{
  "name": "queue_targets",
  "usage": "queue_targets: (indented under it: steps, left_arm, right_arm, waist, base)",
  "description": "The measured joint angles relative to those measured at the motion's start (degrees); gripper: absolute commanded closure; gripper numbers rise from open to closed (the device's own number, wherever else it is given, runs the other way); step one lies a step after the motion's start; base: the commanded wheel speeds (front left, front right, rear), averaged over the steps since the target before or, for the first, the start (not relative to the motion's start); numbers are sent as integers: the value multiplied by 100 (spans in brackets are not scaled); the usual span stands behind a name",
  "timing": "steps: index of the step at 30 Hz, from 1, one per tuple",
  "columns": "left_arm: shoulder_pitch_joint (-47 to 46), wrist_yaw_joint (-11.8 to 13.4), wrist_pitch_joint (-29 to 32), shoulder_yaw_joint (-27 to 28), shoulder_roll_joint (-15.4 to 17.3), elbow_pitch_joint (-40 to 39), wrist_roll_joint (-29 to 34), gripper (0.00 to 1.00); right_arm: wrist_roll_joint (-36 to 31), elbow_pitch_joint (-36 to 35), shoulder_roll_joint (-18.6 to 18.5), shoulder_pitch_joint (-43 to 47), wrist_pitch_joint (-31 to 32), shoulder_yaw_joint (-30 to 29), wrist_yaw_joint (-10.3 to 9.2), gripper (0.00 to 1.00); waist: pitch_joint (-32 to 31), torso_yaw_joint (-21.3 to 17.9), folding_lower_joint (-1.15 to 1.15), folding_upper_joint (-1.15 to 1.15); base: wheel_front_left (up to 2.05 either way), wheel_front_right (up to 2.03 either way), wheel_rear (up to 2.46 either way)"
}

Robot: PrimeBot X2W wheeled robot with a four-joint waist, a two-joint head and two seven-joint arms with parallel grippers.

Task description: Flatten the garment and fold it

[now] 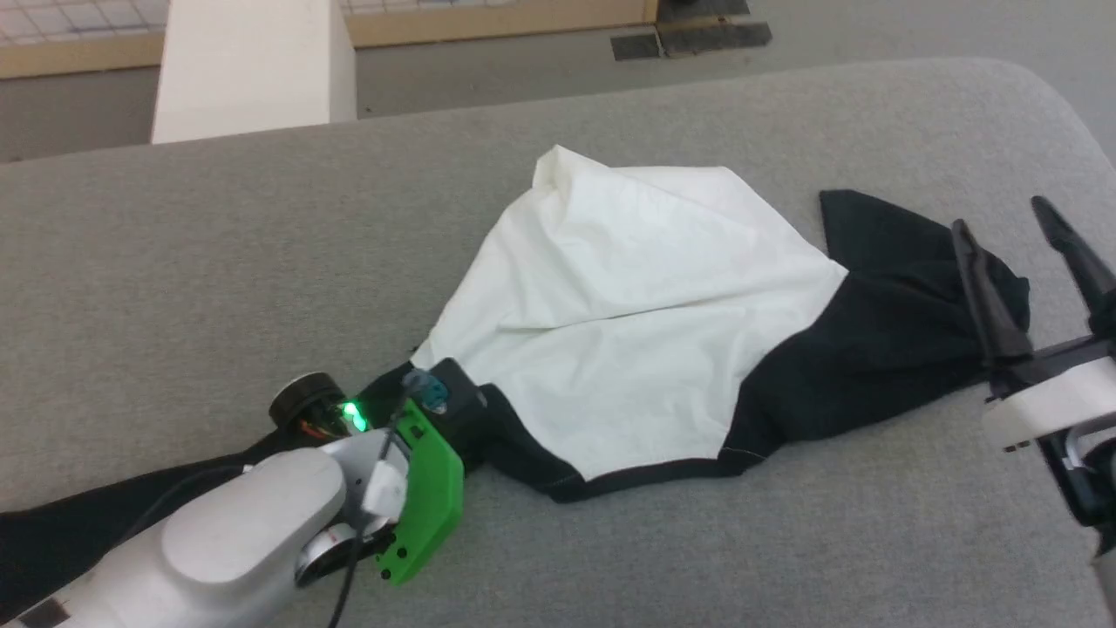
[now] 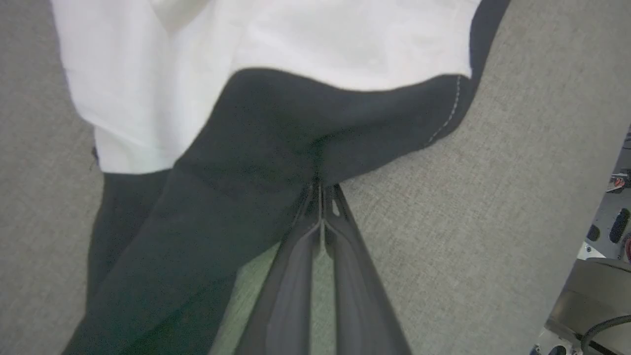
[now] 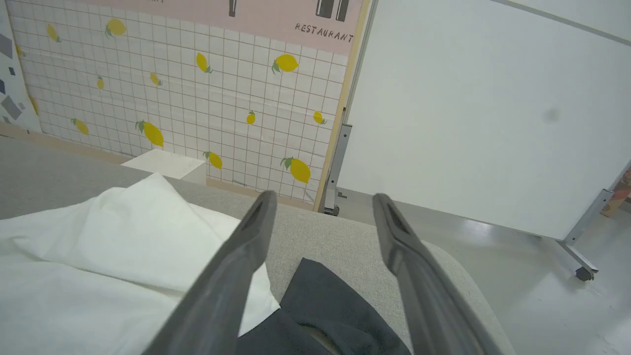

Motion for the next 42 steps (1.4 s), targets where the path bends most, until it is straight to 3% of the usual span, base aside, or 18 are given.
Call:
queue_targets:
  steps: [6,10,14,17,20,25,31,38,39,40,41,42]
  left_arm:
    - [553,374,-844,303,383,-576,-91,100]
    - [949,632,-954,289,590,-980,-175,100]
    - [1154,717,-956,241,599,-1258,-212,100]
    - [1257,766,-1013,225,544,-1335,-258,100]
    - [1283,784,-1060,208,485,-1316,-259,100]
    - [1271,773,-1115,214,305,-1213,-302,100]
    - [1157,733,-1203,241,149,-1044,-266,100]
    - [1099,702,-1321,258,66,-876,-230,100]
    - [1101,701,-1369,266,55,-859,-231,100]
    - [1101,701,-1391,275,46,-842,-231,100]
    - [1106,702,-1452,281,44,-820,-230,100]
    - [1113,706,-1516,296,40,-799,-231,100]
  right_arm:
    - [337,-213,-873,-17,730,364,0,0]
    - [1169,-493,-1720,-18,2106,1267,0,0]
    - [2030,-814,-2531,-54,3456,2015,1,0]
    - [2428,-862,-2780,-160,4083,2338,1,0]
    - [2649,-719,-2782,-263,4433,2609,1,0]
    - [2814,11,-2416,-369,4579,2996,1,0]
    - [2929,1227,-1777,-620,4066,3230,1,0]
    - [3148,1627,-1759,-989,3640,3906,2,0]
    - [3187,1664,-1772,-1022,3510,3998,2,74]
    - [3187,1713,-1786,-1044,3325,4086,2,79]
    - [3187,1755,-1796,-1054,3139,4166,2,100]
    - [3185,1792,-1818,-1064,2989,4222,2,100]
  waist:
    - [-287,283,0,0]
    - [-442,482,0,0]
    - [-546,657,0,0]
    - [-582,756,0,0]
    - [-557,818,0,0]
    - [-379,872,0,0]
    - [-63,965,0,0]
    - [135,1060,0,0]
    - [127,1058,0,0]
    - [112,1052,0,0]
    - [92,1041,0,0]
    - [68,1031,0,0]
  base:
    - [0,0,0]
    - [0,0,0]
    - [0,0,0]
    - [0,0,0]
    - [0,0,0]
    - [0,0,0]
    - [0,0,0]
    - [0,0,0]
    - [0,0,0]
    - [0,0,0]
    - [0,0,0]
    - [0,0,0]
